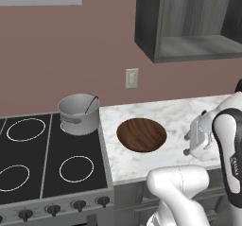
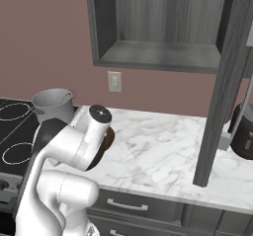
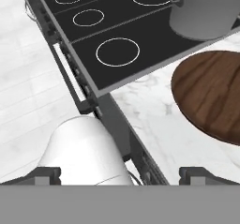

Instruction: Open the cabinet and move the ladle to the pot. Then close the cabinet.

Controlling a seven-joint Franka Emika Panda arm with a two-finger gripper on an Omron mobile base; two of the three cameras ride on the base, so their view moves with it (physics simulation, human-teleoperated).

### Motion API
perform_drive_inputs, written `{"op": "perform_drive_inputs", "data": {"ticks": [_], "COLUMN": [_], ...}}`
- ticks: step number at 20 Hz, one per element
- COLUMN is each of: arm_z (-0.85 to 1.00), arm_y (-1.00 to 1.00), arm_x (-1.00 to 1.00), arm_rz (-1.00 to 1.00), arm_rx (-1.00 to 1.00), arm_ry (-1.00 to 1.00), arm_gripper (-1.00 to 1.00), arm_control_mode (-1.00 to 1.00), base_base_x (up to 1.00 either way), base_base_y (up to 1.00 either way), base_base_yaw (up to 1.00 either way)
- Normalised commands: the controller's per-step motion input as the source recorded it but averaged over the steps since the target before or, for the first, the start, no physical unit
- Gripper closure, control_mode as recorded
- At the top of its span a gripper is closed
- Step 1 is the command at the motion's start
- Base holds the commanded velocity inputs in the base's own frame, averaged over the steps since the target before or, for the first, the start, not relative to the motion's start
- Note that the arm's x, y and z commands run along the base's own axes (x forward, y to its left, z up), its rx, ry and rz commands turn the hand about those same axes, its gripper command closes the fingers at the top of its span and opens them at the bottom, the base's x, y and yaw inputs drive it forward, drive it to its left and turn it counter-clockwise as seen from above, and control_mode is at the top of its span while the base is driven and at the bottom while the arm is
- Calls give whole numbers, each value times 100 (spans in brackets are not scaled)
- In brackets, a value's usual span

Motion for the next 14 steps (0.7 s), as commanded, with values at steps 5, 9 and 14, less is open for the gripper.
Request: {"op": "perform_drive_inputs", "data": {"ticks": [5, 9, 14], "arm_z": [0, 0, -1], "arm_y": [-34, -40, -40], "arm_x": [-45, -48, -41], "arm_rz": [0, 0, 0], "arm_rx": [7, 8, 8], "arm_ry": [-12, -16, -17], "arm_gripper": [-100, -100, -100], "arm_control_mode": [-100, -100, -100], "base_base_x": [0, 0, 0], "base_base_y": [0, 0, 0], "base_base_yaw": [0, 0, 0]}}
